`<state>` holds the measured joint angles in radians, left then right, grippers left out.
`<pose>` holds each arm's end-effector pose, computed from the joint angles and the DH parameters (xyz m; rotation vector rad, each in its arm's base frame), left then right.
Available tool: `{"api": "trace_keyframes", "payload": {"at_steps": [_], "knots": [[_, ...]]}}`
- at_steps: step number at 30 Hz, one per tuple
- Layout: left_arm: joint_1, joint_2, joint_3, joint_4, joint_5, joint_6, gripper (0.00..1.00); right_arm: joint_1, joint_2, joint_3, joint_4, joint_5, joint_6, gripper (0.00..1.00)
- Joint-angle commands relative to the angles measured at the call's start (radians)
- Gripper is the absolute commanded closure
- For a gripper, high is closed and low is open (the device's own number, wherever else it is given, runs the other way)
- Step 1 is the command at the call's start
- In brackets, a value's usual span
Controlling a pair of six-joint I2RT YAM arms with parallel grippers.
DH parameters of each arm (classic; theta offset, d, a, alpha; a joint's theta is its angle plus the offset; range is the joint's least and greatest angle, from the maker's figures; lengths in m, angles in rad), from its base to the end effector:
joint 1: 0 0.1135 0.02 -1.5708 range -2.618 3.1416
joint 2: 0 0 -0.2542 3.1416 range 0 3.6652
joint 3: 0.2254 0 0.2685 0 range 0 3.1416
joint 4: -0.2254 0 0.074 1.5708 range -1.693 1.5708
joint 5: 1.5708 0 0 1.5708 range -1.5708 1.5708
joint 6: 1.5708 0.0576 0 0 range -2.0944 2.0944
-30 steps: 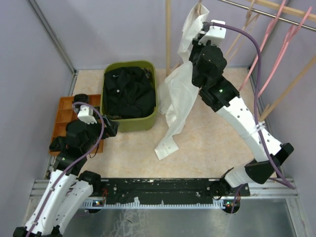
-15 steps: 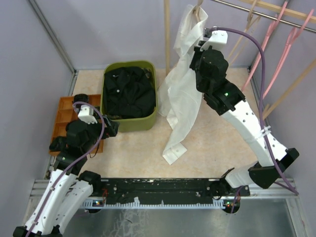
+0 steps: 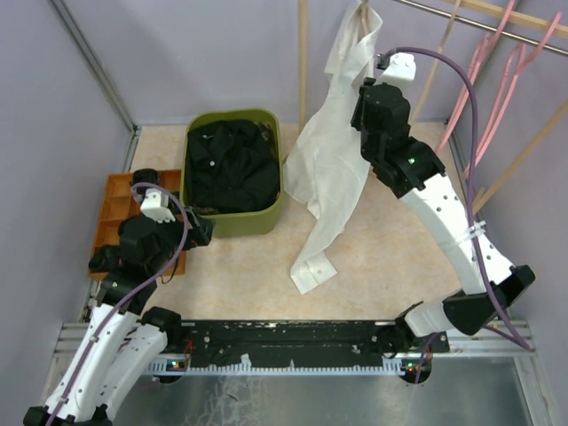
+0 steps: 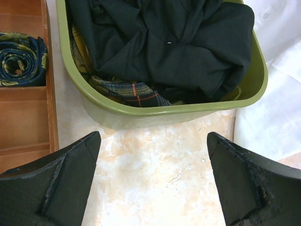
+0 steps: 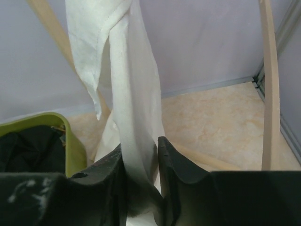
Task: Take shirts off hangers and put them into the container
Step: Pick up the hanger from the clothesline.
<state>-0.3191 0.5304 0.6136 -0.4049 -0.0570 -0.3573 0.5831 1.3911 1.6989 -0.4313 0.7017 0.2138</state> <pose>0.1732 -0.0538 0.2821 -0.0758 1.9110 -0.4059 0.2900 0.1467 0.4855 0.2127 1.6514 0.0087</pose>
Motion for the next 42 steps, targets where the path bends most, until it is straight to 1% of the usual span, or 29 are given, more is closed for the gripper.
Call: {"api": "trace_keyframes", "payload": {"at_steps": [1,3,4,9,15,26,42], "knots": [[-0.001,0.000,0.006,0.013,0.017,0.017,0.01,-0.032,0.044,0.083,-0.023,-0.046,0.004,0.80],[-0.001,0.002,0.006,0.012,0.017,0.017,0.01,-0.032,0.047,0.093,0.006,-0.043,-0.022,0.95],[-0.001,0.002,0.007,0.012,0.018,0.018,0.01,-0.032,0.041,0.095,0.029,-0.035,-0.031,1.00],[-0.001,0.000,0.006,0.011,0.013,0.017,0.01,-0.032,-0.020,0.050,0.212,-0.020,-0.115,1.00],[-0.001,0.003,0.006,0.011,0.014,0.018,0.01,-0.032,-0.067,0.029,0.296,-0.031,-0.139,1.00],[-0.001,0.017,0.006,0.012,0.020,0.018,0.01,-0.032,-0.124,0.006,0.282,-0.063,-0.084,1.00],[-0.001,0.020,0.006,0.014,0.024,0.019,0.01,-0.032,-0.137,0.082,0.218,-0.114,-0.055,1.00]]}}
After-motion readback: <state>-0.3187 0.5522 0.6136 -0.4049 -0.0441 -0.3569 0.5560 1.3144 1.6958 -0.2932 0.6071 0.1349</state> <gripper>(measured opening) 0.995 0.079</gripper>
